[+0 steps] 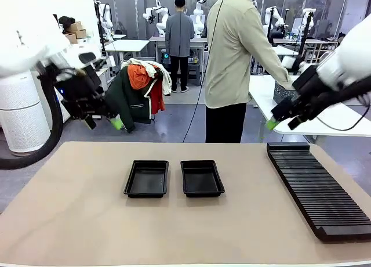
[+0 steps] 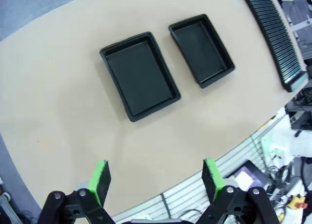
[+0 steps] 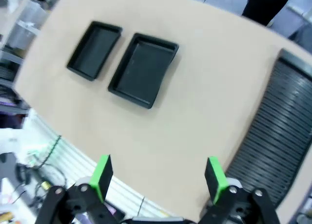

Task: Inspect and transfer BCBs to ESD trays.
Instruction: Pick up the Blank PCB from the PCB Rack and place it in the left ESD tray.

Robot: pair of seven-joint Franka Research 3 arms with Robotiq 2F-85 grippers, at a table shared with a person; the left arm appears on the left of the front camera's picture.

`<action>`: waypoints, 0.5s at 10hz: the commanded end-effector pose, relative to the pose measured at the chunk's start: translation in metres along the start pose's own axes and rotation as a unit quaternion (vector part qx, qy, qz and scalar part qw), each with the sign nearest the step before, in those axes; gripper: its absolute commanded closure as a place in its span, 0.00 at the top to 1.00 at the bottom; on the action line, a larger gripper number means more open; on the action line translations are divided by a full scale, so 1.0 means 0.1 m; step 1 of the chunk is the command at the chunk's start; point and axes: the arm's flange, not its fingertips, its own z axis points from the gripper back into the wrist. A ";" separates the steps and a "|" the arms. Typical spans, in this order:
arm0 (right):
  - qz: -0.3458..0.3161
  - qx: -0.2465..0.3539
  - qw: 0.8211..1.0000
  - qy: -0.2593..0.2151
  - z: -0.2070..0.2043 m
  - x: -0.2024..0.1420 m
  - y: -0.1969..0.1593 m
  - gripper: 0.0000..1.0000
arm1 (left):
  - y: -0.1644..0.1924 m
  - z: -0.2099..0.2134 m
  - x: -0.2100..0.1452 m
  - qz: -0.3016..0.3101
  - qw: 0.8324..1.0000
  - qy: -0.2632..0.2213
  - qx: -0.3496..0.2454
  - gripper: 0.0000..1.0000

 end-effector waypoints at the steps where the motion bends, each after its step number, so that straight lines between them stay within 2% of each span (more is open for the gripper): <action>1: -0.047 0.043 0.998 0.024 0.32 0.12 -0.17 1.00 | -0.01 0.24 0.09 0.047 0.998 0.000 -0.052 1.00; 5: -0.134 0.089 0.985 0.064 0.91 0.21 -0.45 1.00 | 0.01 0.87 0.14 0.106 0.987 -0.039 -0.115 1.00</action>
